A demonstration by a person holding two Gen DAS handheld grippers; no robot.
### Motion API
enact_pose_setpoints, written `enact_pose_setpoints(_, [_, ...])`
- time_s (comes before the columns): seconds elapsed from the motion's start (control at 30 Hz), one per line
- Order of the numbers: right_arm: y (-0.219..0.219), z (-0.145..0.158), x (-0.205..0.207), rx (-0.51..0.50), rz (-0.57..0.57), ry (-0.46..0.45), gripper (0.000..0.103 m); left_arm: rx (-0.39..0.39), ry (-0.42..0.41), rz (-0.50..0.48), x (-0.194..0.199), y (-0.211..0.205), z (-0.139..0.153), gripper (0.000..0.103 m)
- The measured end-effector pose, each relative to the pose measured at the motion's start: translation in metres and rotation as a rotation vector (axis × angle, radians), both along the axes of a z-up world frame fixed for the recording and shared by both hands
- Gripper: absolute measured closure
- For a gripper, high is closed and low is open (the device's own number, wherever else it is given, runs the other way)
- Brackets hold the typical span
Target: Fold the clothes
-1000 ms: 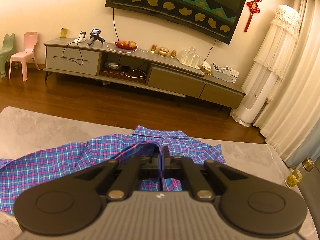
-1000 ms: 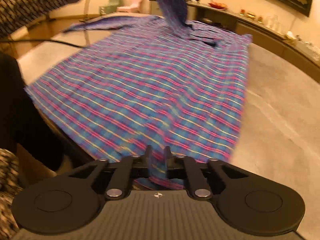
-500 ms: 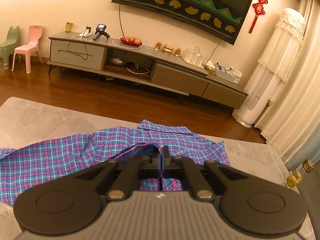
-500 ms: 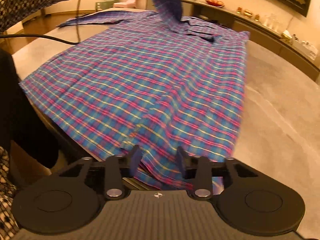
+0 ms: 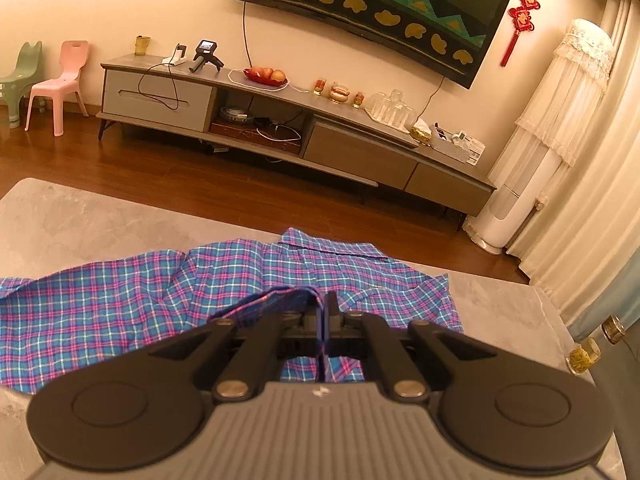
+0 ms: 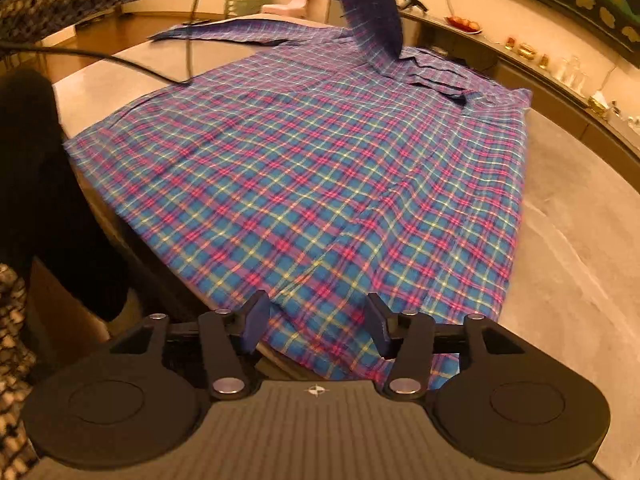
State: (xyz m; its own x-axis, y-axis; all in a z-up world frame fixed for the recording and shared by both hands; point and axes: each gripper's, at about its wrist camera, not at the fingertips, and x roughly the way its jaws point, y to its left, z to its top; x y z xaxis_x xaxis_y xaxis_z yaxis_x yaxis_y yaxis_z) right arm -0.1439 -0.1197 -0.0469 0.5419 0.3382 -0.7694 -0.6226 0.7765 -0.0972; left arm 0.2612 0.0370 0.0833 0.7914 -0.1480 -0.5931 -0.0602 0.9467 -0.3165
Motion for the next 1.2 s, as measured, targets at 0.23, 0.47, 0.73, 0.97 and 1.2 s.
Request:
enact_pose_setpoints(0.23, [-0.022,0.004,0.004,-0.146,-0.072,-0.047,0.075,-0.017,-0.001,0.019,-0.006,0.012,-0.002,0.102])
enact_pose_setpoints(0.47, [0.013,0.016,-0.004,-0.021,-0.013,-0.044,0.051,-0.030,0.014,0.011,-0.008,0.007,-0.011,0.102])
enact_pose_setpoints(0.73, [0.026,0.001,-0.007,-0.266,-0.077,-0.138,0.070,-0.035,0.006,0.020,-0.017,0.012,-0.012,0.102])
enact_pose_setpoints(0.97, [0.009,-0.003,-0.011,-0.408,-0.086,-0.215,0.103,-0.039,-0.004,0.027,-0.022,0.016,-0.009,0.102])
enact_pose_setpoints(1.2, [-0.011,0.018,-0.021,-0.382,-0.055,-0.233,0.103,-0.017,-0.012,0.021,-0.023,0.019,-0.007,0.102])
